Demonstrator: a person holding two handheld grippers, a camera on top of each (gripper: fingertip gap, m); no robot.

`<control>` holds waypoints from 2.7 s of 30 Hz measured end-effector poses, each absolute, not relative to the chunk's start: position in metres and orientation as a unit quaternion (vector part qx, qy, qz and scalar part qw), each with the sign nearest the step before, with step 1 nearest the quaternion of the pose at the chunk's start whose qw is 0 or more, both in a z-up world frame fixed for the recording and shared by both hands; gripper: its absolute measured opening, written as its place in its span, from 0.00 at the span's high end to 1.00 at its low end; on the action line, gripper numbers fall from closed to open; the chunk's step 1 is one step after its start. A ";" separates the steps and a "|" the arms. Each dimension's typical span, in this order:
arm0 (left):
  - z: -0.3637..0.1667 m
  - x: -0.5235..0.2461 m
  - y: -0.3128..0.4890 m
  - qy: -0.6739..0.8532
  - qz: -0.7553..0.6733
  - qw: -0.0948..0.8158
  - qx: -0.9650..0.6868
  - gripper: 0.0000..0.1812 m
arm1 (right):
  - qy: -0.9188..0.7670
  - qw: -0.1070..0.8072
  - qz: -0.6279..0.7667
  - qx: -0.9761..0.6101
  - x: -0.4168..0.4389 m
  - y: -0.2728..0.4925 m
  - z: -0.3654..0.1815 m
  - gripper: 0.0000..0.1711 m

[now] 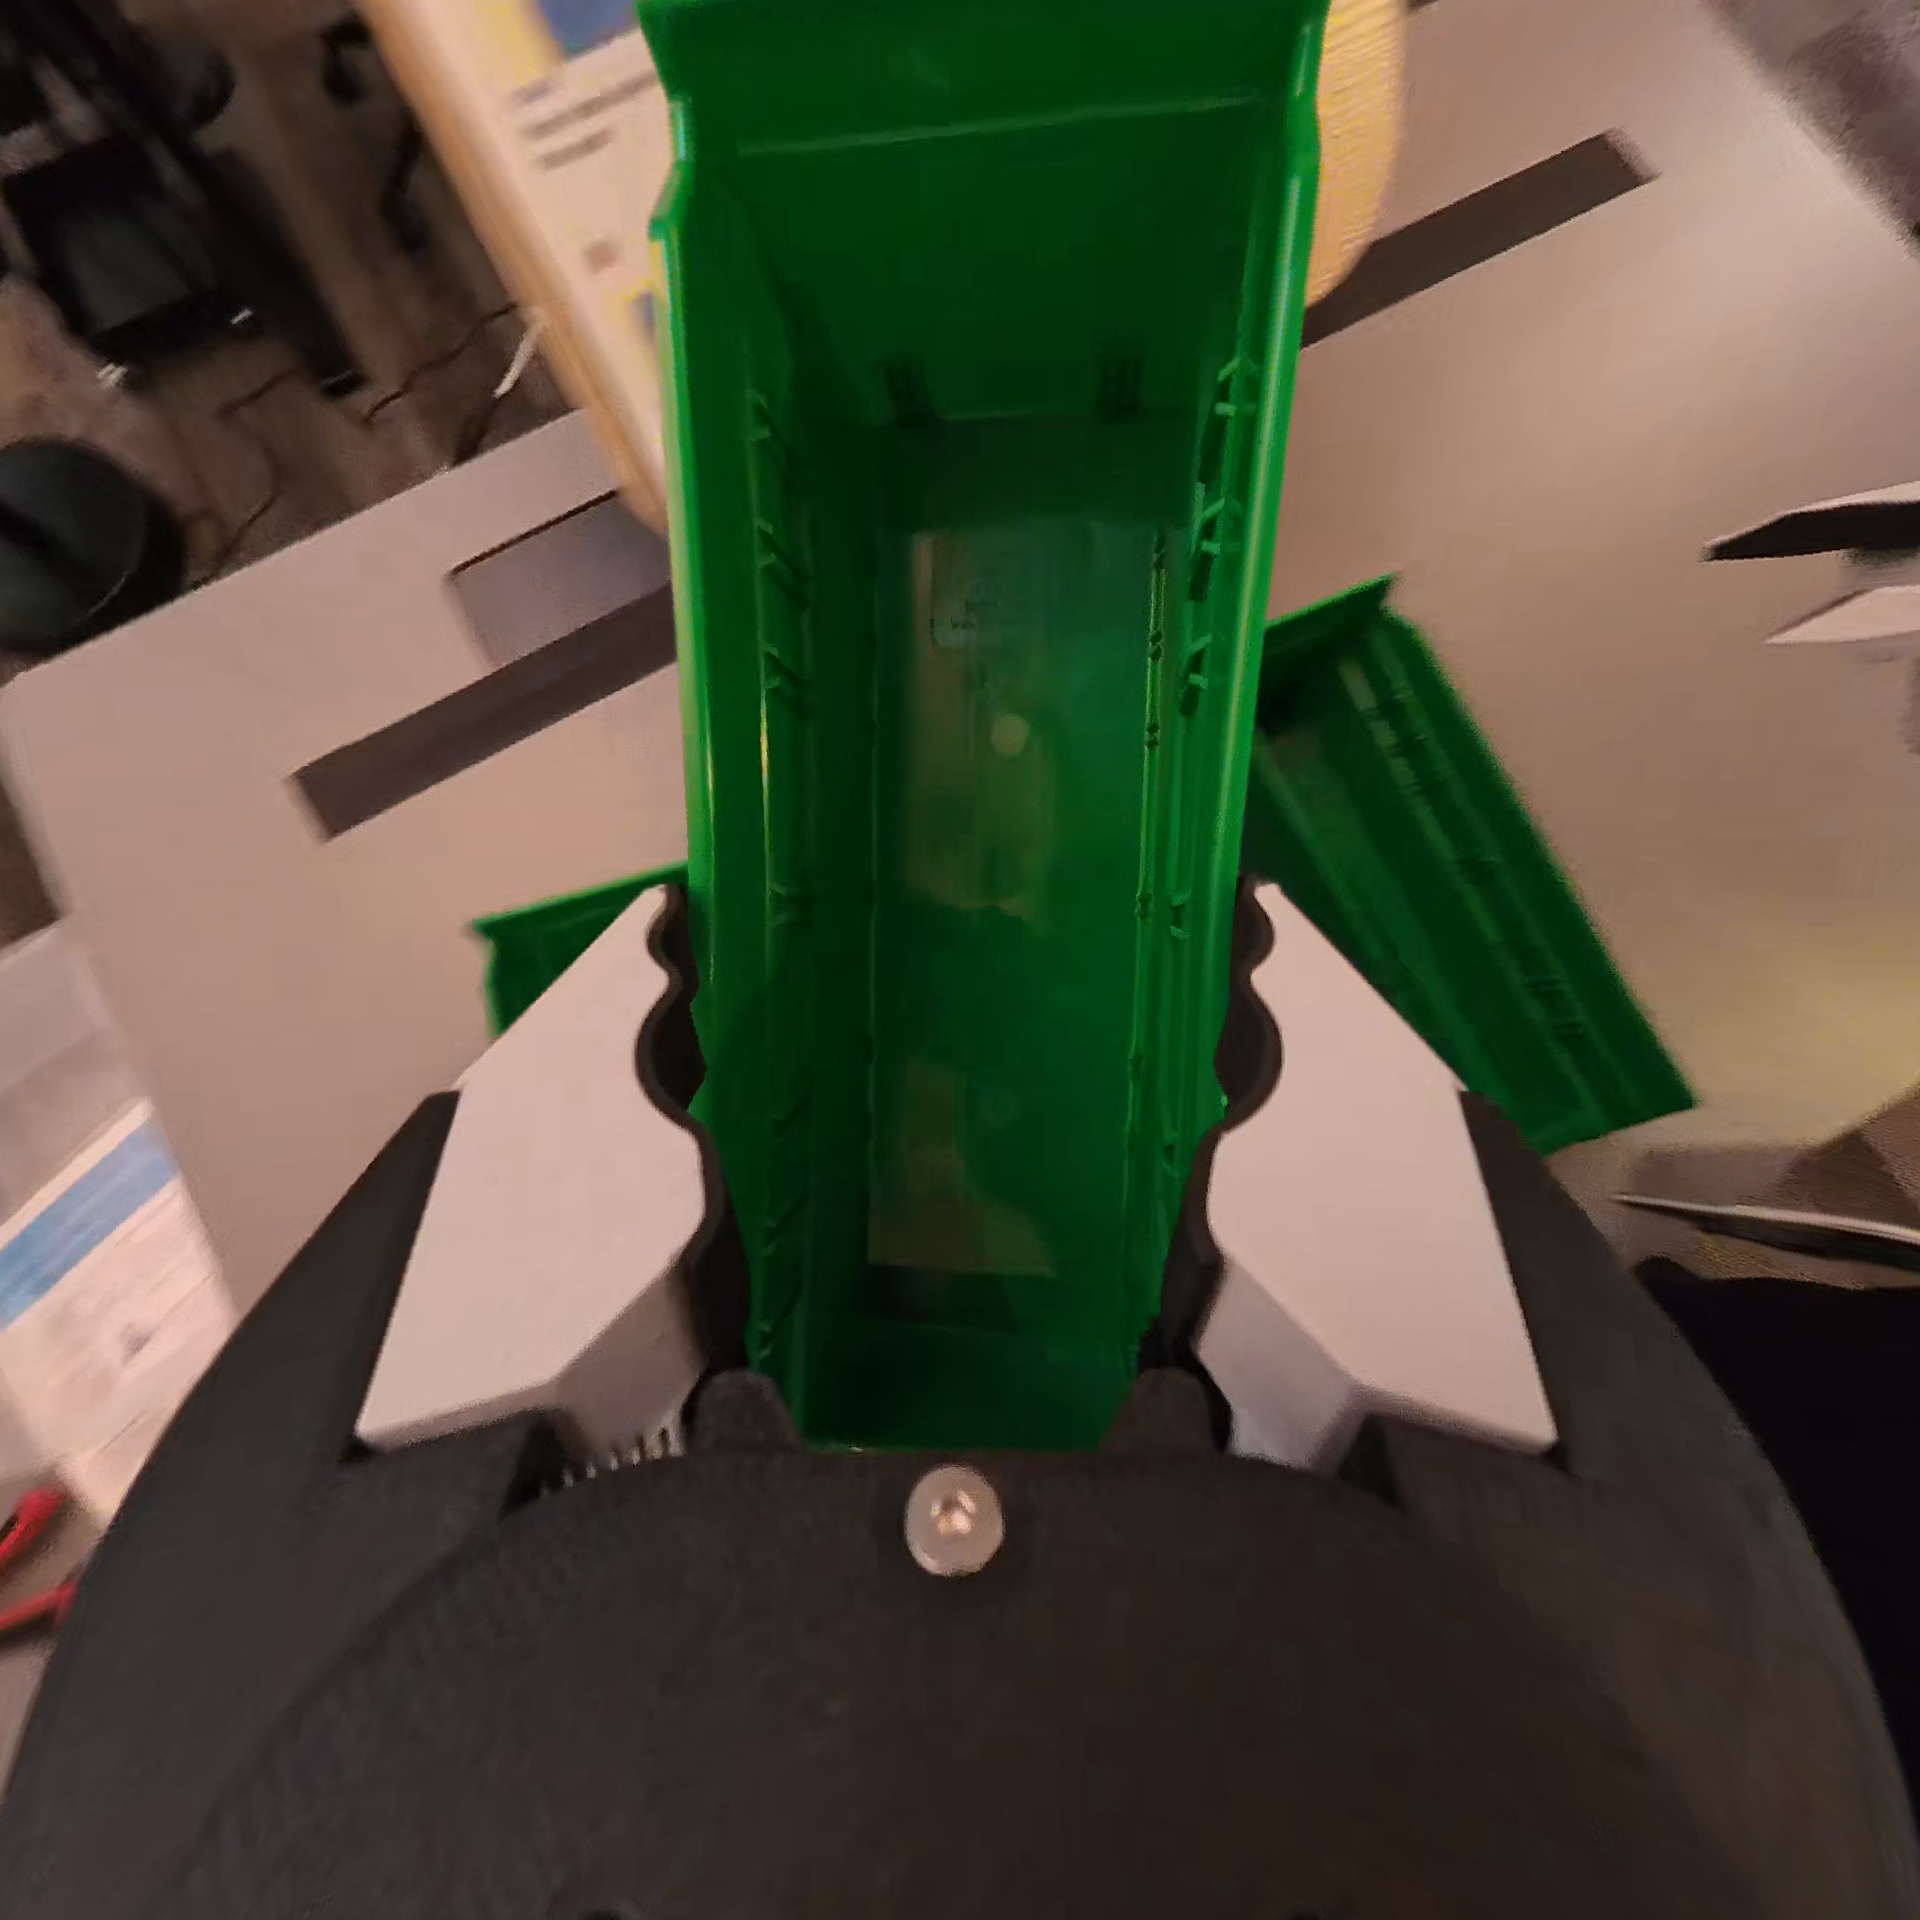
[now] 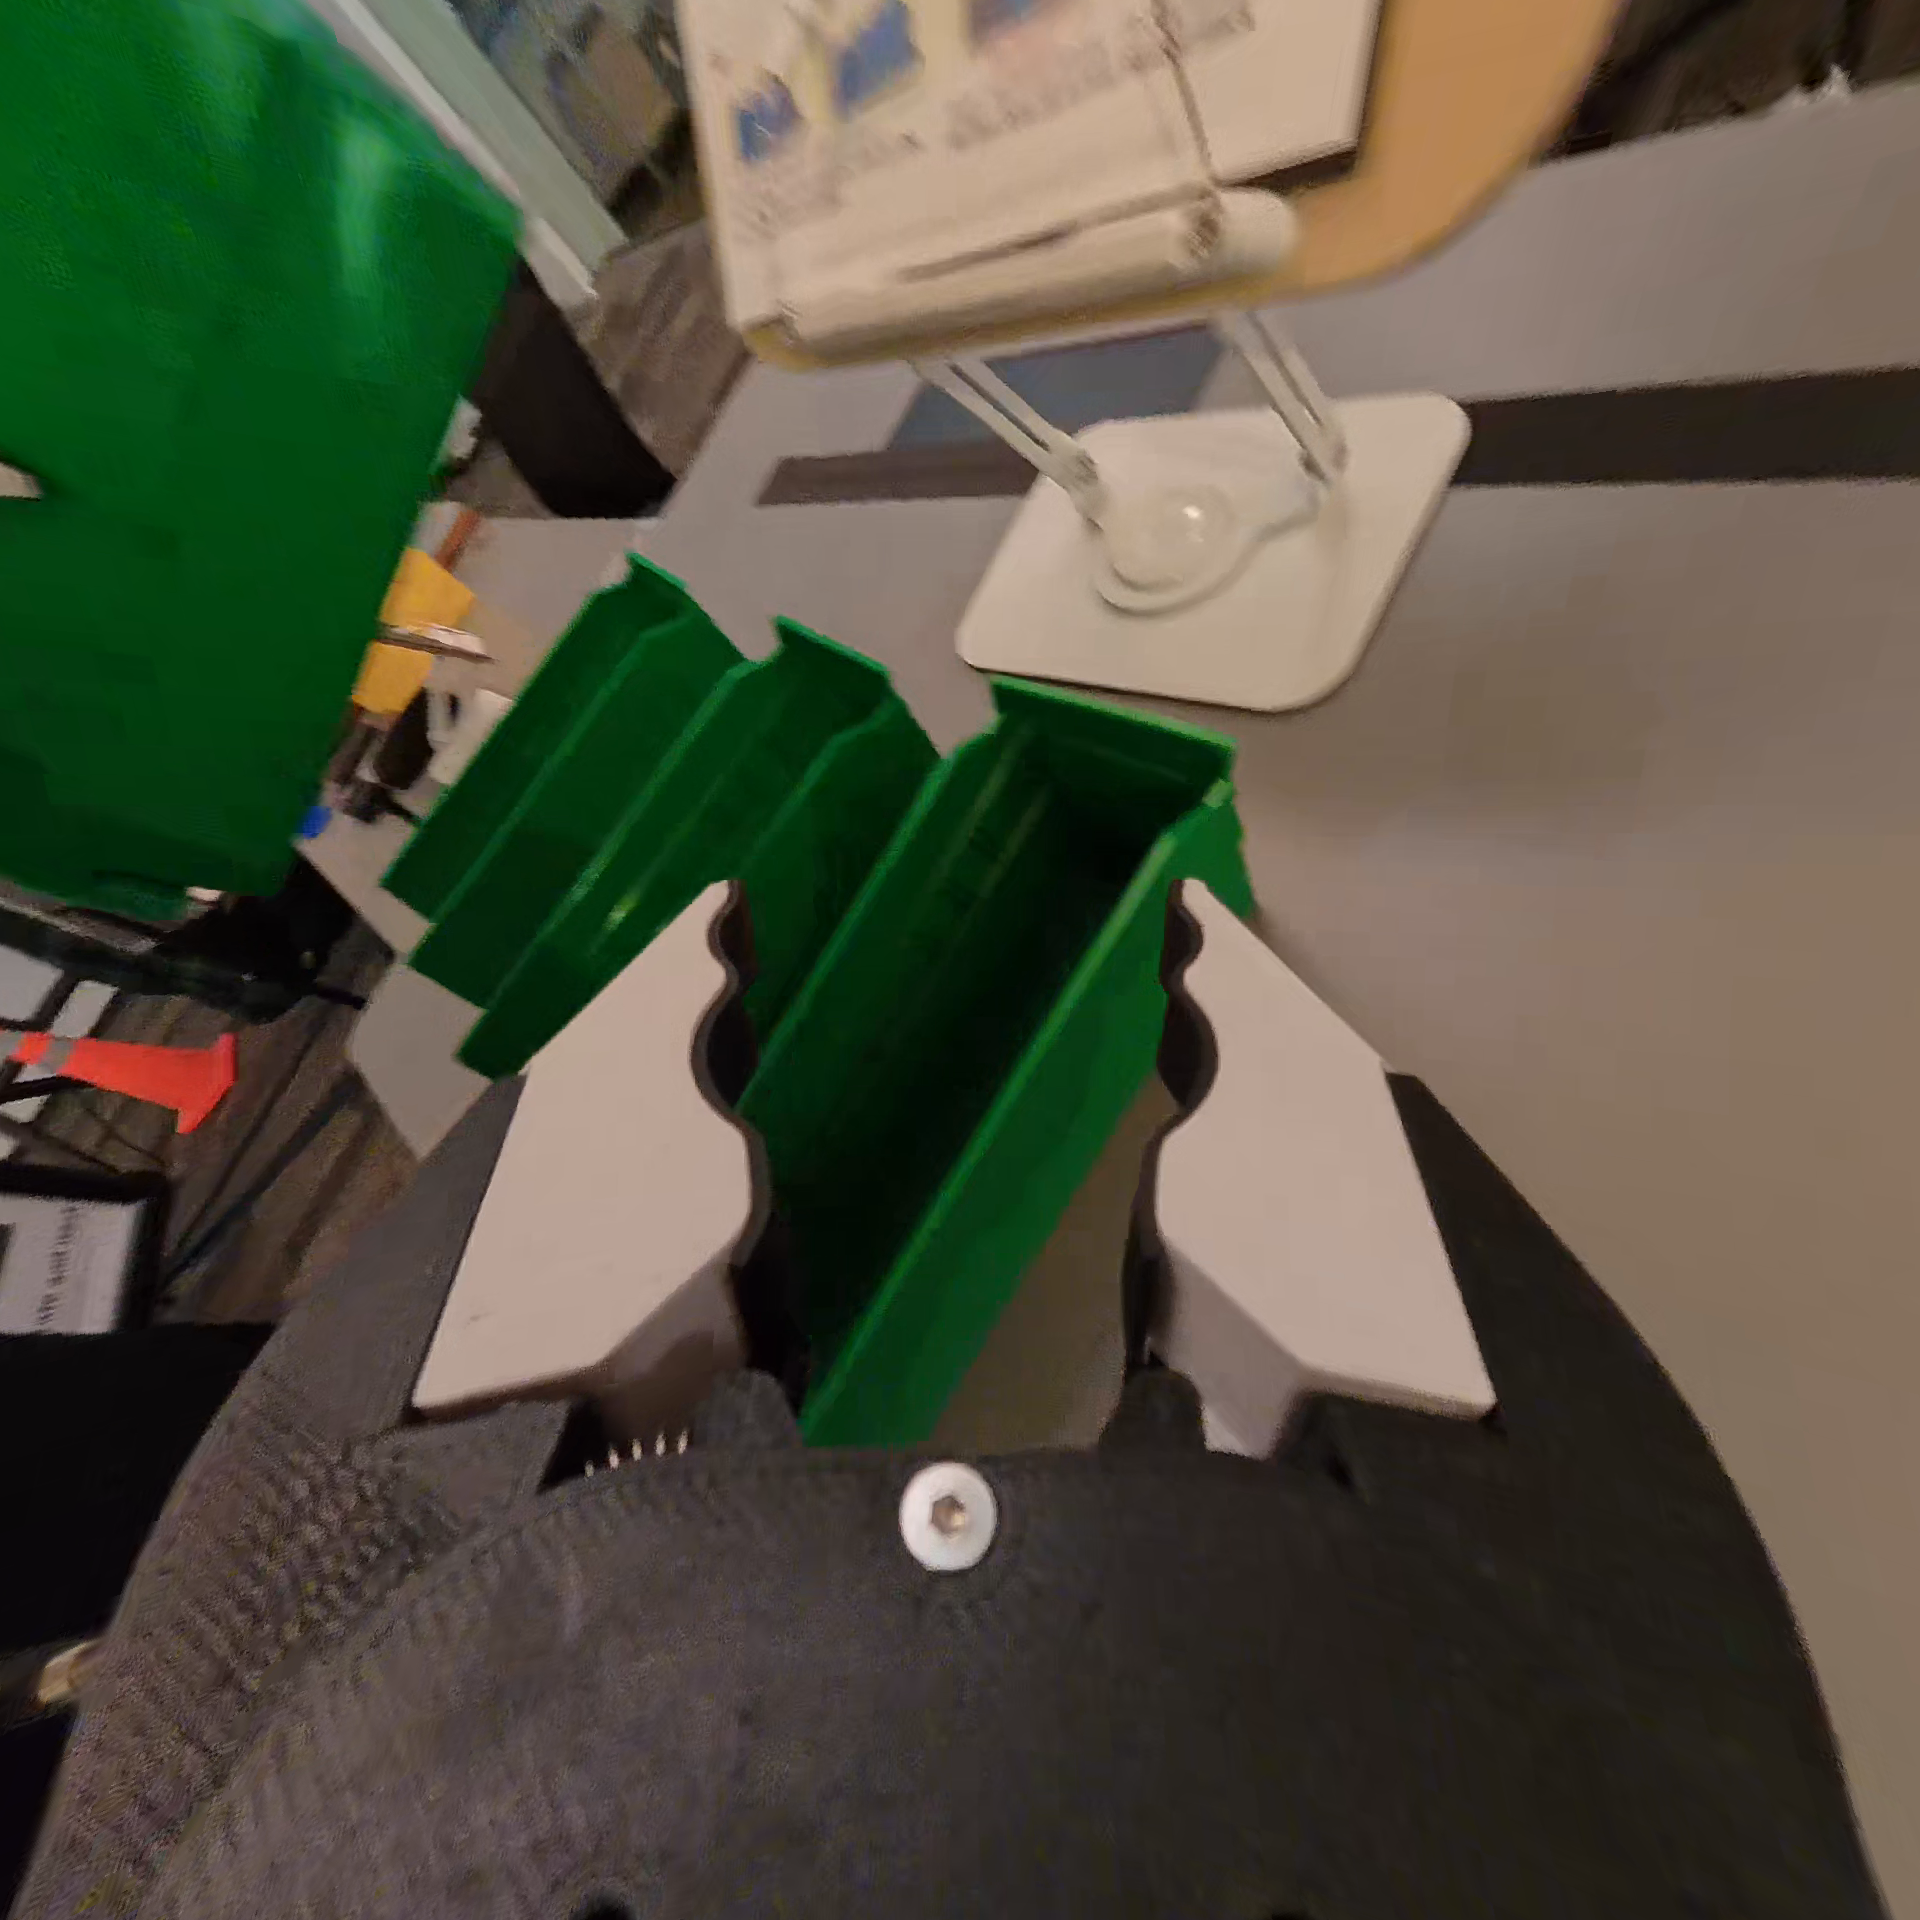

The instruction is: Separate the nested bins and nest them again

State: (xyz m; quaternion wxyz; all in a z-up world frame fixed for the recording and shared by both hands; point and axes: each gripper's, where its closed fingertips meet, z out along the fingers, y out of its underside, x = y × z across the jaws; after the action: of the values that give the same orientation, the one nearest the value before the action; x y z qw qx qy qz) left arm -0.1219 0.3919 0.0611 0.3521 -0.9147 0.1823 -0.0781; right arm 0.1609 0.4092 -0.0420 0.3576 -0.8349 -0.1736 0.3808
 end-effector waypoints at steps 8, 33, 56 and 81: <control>0.034 0.072 0.408 0.290 -0.237 0.326 -0.868 0.44 | -0.091 0.391 0.482 -0.779 0.171 0.402 -0.001 0.51; -0.129 0.298 0.402 0.210 -0.400 0.165 -0.877 0.41 | 0.139 0.350 0.473 -0.796 0.355 0.415 -0.144 0.54; -0.115 0.324 0.346 0.222 -0.496 0.080 -0.836 0.43 | 0.170 0.317 0.410 -0.838 0.409 0.404 -0.171 0.63; -0.020 -0.093 0.419 0.151 -0.199 0.366 -0.897 0.47 | -0.181 0.310 0.255 -0.898 0.158 0.367 -0.084 0.20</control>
State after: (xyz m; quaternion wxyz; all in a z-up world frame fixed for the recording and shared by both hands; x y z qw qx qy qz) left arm -0.0935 0.4189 -0.0197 0.3656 -0.8967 0.1513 -0.1985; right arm 0.1585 0.3669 -0.0842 0.3102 -0.8976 -0.1812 0.2553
